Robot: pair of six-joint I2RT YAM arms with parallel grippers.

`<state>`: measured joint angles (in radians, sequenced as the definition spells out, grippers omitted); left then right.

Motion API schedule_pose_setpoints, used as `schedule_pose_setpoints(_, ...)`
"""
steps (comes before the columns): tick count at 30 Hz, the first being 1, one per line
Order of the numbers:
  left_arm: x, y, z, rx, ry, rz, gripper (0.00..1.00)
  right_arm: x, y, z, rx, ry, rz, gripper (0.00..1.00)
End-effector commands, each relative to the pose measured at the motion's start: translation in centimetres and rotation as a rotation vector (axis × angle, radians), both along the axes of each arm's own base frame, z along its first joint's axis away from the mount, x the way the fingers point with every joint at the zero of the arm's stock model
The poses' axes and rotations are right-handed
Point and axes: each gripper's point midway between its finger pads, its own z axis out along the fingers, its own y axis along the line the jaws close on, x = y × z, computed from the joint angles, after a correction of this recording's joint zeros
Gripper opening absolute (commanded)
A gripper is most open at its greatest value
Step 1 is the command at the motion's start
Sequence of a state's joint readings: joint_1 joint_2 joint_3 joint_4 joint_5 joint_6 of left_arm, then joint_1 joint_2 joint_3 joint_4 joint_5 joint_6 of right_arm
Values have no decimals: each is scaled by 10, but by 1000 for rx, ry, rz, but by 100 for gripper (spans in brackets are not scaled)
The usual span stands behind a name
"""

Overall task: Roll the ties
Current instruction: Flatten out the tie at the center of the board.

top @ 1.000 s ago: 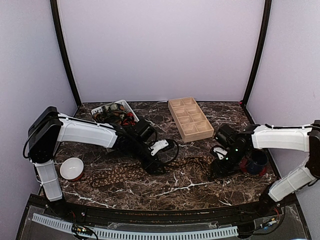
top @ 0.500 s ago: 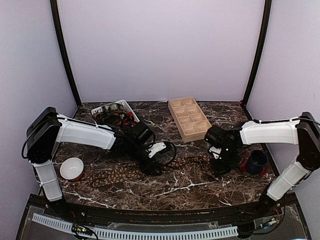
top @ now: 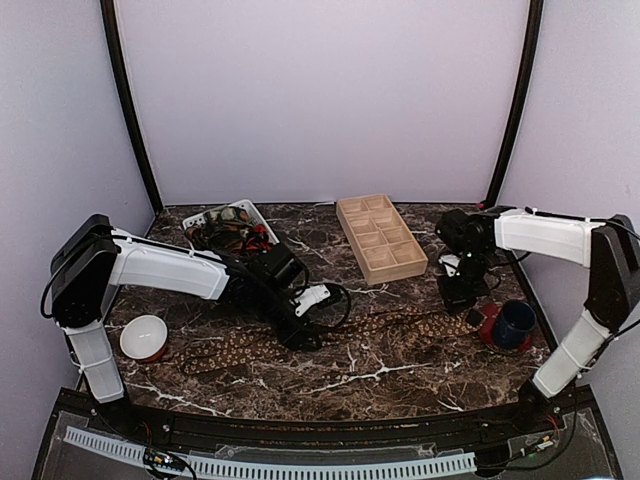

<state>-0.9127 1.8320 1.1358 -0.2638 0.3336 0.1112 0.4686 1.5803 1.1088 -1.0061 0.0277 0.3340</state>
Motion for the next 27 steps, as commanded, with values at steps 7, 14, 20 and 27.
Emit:
schedule_pose_setpoints(7, 2, 3, 8, 12, -15, 2, 60, 43, -15, -17, -1, 46, -66, 19)
schedule_pose_setpoints(14, 1, -2, 16, 1, -1, -19, 65, 35, -4, 26, 102, -10, -106, 44)
schedule_pose_setpoints(20, -2, -5, 18, -25, 33, -21, 65, -6, 25, 10, 252, 71, -145, 42)
schedule_pose_setpoints(27, 5, -4, 11, -5, 42, 11, 68, -14, 35, -29, 223, 109, -169, 41)
